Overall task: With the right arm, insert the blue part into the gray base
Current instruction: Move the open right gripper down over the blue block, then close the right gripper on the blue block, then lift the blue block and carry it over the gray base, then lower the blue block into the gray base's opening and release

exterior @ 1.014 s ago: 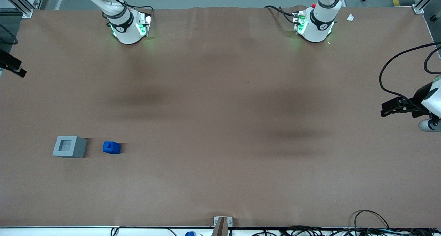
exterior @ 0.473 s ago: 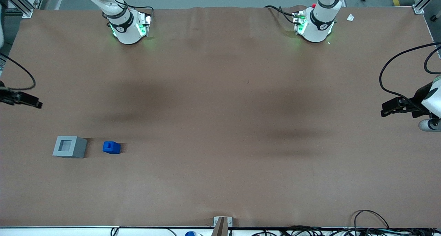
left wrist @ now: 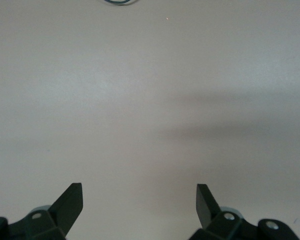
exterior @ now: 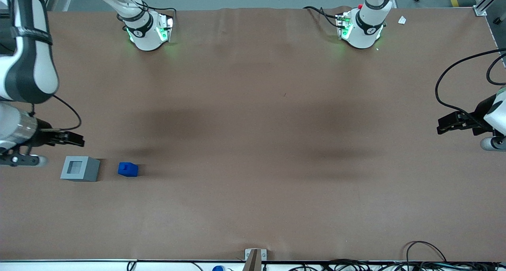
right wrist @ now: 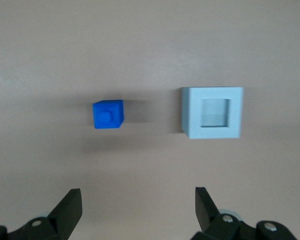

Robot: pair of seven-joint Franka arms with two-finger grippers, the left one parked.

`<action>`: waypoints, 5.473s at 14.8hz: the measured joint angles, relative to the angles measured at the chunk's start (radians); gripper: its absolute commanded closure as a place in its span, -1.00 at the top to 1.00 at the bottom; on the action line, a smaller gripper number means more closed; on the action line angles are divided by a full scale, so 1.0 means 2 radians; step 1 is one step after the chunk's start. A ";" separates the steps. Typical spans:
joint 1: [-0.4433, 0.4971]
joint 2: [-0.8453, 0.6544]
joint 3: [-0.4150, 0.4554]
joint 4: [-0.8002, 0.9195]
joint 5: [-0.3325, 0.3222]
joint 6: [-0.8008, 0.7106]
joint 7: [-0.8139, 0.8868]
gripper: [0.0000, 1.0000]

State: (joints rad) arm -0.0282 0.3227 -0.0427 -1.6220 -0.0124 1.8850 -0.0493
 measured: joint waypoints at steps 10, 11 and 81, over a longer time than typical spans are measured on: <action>0.023 0.095 0.001 -0.034 0.043 0.176 0.000 1.00; 0.026 0.096 0.001 -0.046 0.043 0.194 0.000 1.00; -0.110 0.136 -0.010 0.057 0.054 0.063 -0.139 -0.99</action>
State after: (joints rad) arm -0.2481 0.5941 -0.0635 -1.5072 0.0947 2.0102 -0.3269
